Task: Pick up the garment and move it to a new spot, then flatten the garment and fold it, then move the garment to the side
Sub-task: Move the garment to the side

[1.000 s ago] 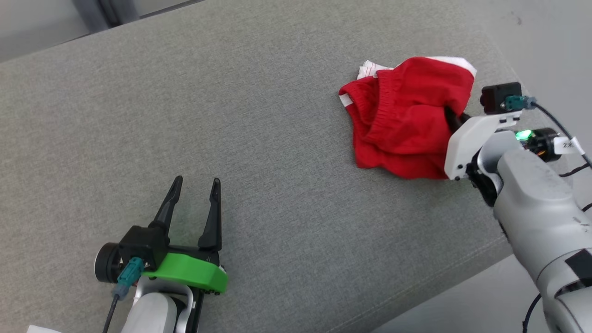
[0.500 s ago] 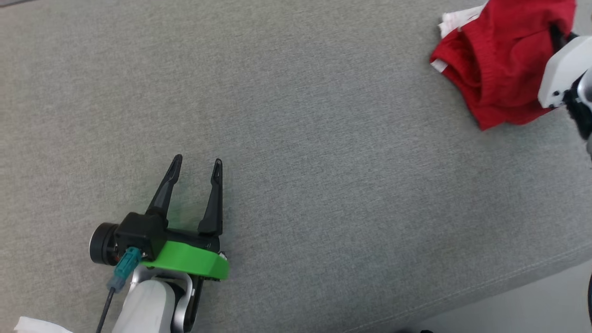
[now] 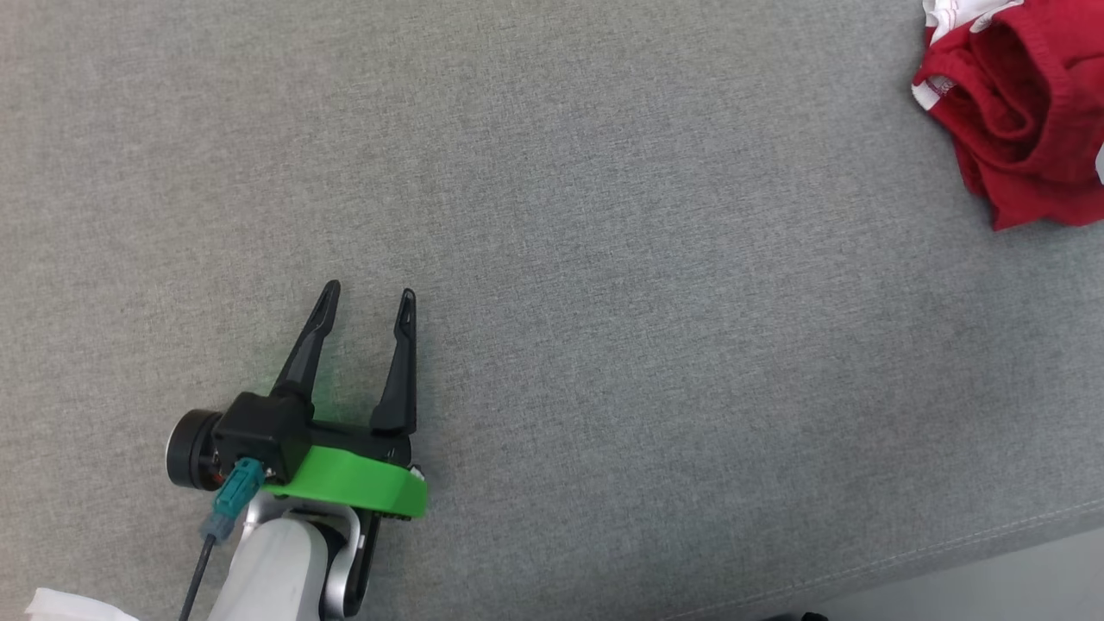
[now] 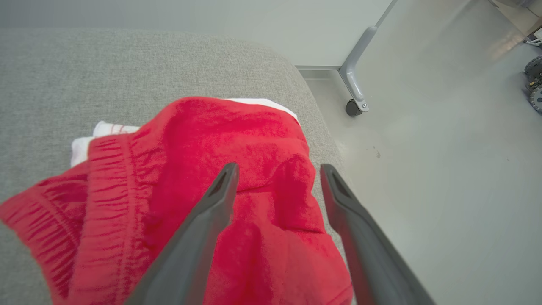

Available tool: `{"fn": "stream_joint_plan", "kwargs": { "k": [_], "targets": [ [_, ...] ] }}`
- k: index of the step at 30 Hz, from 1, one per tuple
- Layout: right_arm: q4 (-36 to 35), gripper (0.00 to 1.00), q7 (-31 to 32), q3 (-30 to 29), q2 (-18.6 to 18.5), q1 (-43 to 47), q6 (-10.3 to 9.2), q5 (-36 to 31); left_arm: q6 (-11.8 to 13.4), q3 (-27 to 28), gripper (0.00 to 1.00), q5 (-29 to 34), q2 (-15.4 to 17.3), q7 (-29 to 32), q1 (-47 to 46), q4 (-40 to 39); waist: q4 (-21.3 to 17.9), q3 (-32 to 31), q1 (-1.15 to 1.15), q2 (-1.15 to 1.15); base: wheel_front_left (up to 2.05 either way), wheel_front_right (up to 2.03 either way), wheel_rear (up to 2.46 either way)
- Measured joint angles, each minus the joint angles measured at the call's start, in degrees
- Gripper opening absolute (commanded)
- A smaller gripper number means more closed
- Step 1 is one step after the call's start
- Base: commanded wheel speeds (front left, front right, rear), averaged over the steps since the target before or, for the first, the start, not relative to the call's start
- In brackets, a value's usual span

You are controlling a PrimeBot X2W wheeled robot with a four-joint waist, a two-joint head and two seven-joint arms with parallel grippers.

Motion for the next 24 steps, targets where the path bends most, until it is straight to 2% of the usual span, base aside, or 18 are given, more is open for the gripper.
{"fn": "stream_joint_plan", "kwargs": {
  "k": [4, 13, 17, 19, 24],
  "targets": [
    [0.10, 1.00, -1.47, -1.43, 0.65, 0.16, 0.00, -2.09, 0.03, -0.14, 1.00, -0.62, -0.14, -0.09, -0.01, 0.65, -0.27, -1.34, 0.00, 0.00, 0.00, 0.00, 0.00],
    [-1.30, 1.00, -7.16, -2.50, 5.05, 0.97, 0.00, -5.21, 0.03, 2.40, 1.00, -2.72, -0.64, -0.62, -1.09, 4.75, -0.43, -6.44, 0.00, 0.00, 0.00, 0.00, 0.00],
    [-5.05, 1.00, -8.55, -3.18, 7.49, 3.67, 0.00, -6.30, 0.04, 4.90, 1.00, -3.59, -1.23, -0.86, -1.47, 6.24, -0.14, -9.82, 0.00, 0.00, 0.00, 0.00, 0.00],
    [-9.22, 1.00, -8.75, -3.82, 10.55, 7.60, 0.00, -6.49, 0.05, 6.64, 1.00, -3.67, -1.67, -0.86, -0.82, 6.83, 0.22, -12.61, 0.00, 0.00, 0.00, 0.00, 0.00],
    [-19.14, 1.00, -8.78, -4.81, 15.55, 17.89, 0.00, -6.66, 0.05, 9.14, 1.00, -3.48, -2.32, -0.94, 3.61, 7.57, 1.16, -17.64, 0.00, 0.00, 0.00, 0.00, 0.00]
  ]
}}
